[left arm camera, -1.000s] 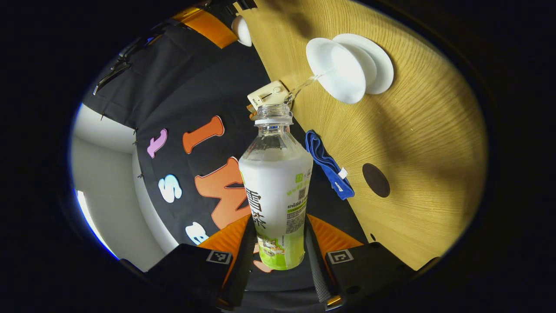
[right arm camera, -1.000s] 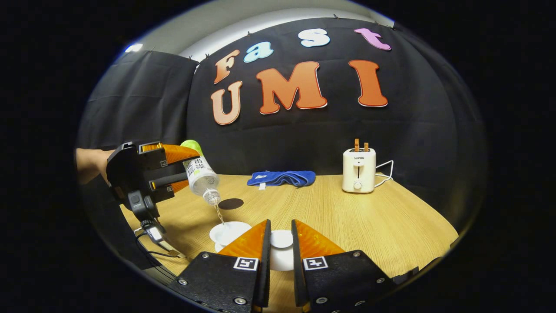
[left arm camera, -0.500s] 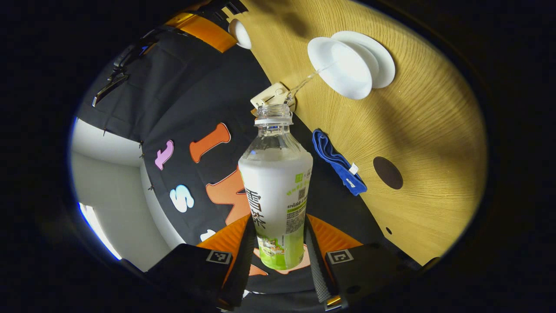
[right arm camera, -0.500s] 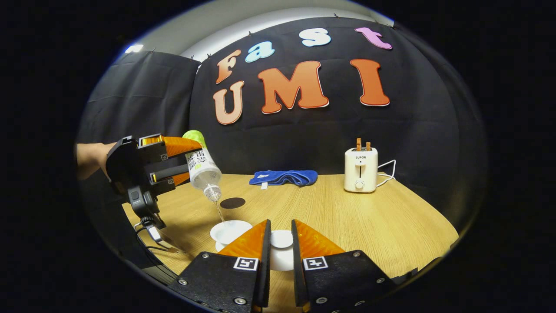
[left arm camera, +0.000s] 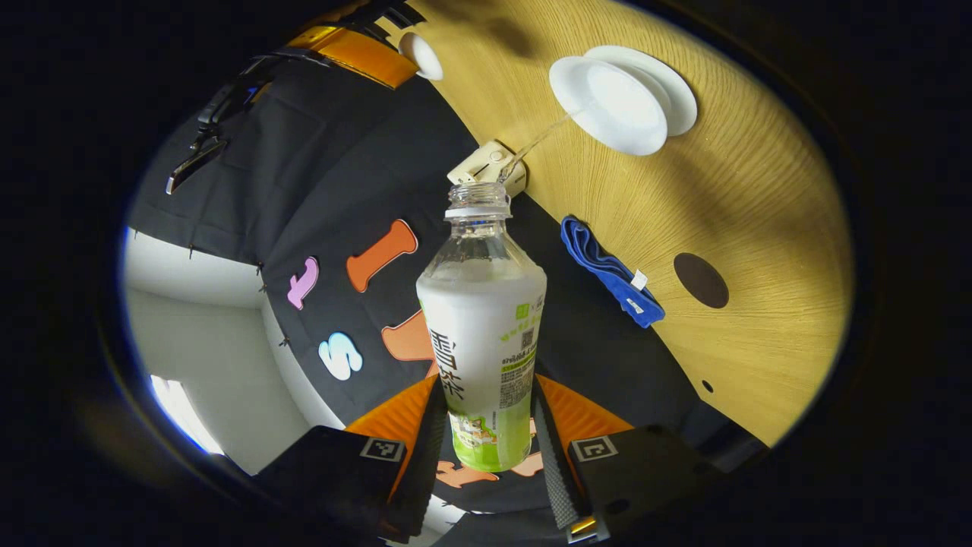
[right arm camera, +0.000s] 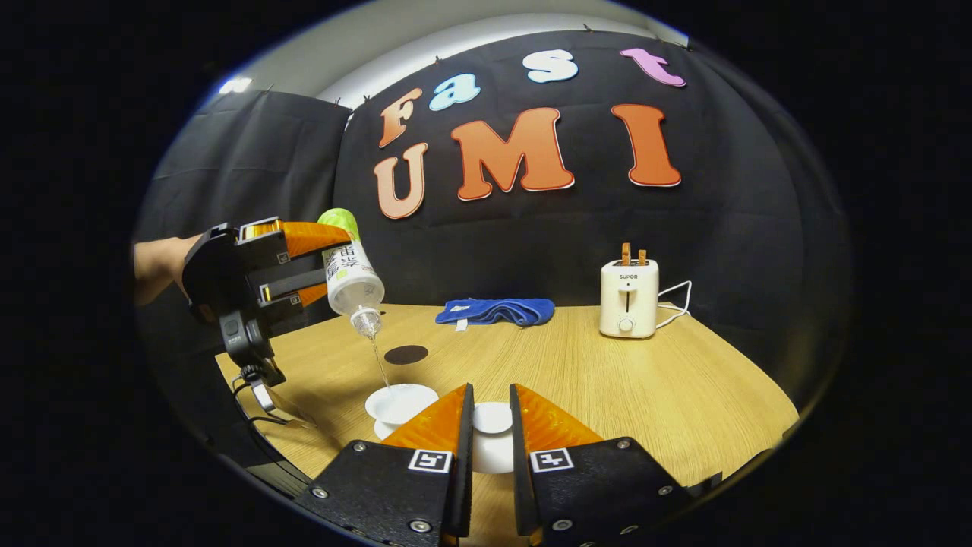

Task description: Open the teacup lid with one hand, grasp the water bottle and pour water into the teacup with the other hand; after pouring, place the water bottle on the coaster and then close the teacup lid.

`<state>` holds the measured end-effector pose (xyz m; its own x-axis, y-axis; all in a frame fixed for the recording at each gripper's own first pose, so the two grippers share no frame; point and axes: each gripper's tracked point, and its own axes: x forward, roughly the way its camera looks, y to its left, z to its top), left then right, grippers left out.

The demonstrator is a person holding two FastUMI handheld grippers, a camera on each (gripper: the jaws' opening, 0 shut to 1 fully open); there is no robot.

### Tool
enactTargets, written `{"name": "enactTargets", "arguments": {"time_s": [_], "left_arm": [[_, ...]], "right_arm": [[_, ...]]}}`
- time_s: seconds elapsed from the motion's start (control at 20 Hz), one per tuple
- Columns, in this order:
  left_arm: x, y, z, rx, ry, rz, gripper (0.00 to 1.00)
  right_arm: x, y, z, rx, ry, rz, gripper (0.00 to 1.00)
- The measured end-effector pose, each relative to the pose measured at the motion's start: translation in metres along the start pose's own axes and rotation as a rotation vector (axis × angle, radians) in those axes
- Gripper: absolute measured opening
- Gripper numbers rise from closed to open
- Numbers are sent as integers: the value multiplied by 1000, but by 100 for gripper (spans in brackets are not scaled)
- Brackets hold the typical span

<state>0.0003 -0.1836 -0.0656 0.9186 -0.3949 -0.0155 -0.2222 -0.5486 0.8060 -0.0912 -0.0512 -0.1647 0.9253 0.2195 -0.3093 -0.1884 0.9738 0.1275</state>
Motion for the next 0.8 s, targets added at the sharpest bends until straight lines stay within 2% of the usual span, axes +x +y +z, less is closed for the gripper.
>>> {"name": "enactTargets", "arguments": {"time_s": [0.2,0.35,0.5,0.55,0.6,0.7,0.75,0.8], "left_arm": [[-6,-6,8,-36,-5,-18,62],[-8,-17,22,-36,-30,-32,67],[-12,-26,34,-60,-50,-45,63],[-13,-31,39,-72,-55,-50,65],[-12,-34,44,-90,-59,-53,67],[-17,-42,52,-148,-67,-77,63],[-18,-50,56,-192,-69,-107,65],[-19,-60,63,-252,-85,-149,61]], "right_arm": [[0,-1,-1,6,1,-3,23],[0,0,-1,7,3,-7,23],[-1,4,-3,4,13,-2,23],[0,5,-4,-1,17,-4,23],[1,6,-3,-3,20,-4,23],[3,11,-2,-3,21,3,23],[3,13,-2,-4,22,5,23],[4,14,-2,-5,25,8,23]]}}
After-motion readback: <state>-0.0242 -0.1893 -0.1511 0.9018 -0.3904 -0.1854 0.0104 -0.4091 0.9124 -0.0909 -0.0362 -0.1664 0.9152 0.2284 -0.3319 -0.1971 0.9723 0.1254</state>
